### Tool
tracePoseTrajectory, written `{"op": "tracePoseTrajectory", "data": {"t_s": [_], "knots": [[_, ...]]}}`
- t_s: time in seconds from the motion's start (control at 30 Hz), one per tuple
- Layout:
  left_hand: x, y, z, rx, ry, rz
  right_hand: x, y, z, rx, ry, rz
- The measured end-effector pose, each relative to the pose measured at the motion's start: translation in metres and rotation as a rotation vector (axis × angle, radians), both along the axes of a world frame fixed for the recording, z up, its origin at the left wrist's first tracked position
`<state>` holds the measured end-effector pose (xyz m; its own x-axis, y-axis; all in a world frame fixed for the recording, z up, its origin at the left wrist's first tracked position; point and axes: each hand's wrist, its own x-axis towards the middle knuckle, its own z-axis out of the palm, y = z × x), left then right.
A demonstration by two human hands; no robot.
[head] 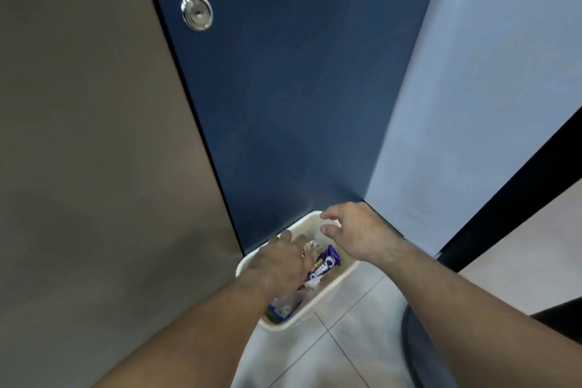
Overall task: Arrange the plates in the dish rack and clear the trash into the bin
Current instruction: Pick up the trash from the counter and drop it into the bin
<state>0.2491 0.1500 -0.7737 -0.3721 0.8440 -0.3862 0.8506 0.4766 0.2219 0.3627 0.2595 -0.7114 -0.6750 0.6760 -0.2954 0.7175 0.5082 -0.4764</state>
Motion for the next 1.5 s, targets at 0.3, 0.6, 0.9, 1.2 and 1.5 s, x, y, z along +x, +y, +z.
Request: {"op": "tracePoseTrajectory", "data": {"t_s": [0.3, 0.6, 0.9, 1.2, 1.5], "knots": [[-0.017, -0.017, 0.219, 0.115, 0.151, -0.092, -0.008, -0.014, 0.185, 0.131, 0.010, 0.037], [0.006, -0.045, 0.463, 0.257, 0.082, -0.079, 0.030, -0.034, 0.427, 0.184, 0.064, 0.044], [0.016, -0.087, 0.649, 0.372, 0.119, 0.038, 0.045, -0.071, 0.599, 0.214, 0.141, 0.082], [0.003, -0.138, 0.705, 0.436, 0.149, 0.126, 0.035, -0.120, 0.658, 0.257, 0.170, 0.118], [-0.058, -0.227, 0.730, 0.546, 0.163, 0.106, -0.023, -0.198, 0.682, 0.259, 0.243, 0.129]]}}
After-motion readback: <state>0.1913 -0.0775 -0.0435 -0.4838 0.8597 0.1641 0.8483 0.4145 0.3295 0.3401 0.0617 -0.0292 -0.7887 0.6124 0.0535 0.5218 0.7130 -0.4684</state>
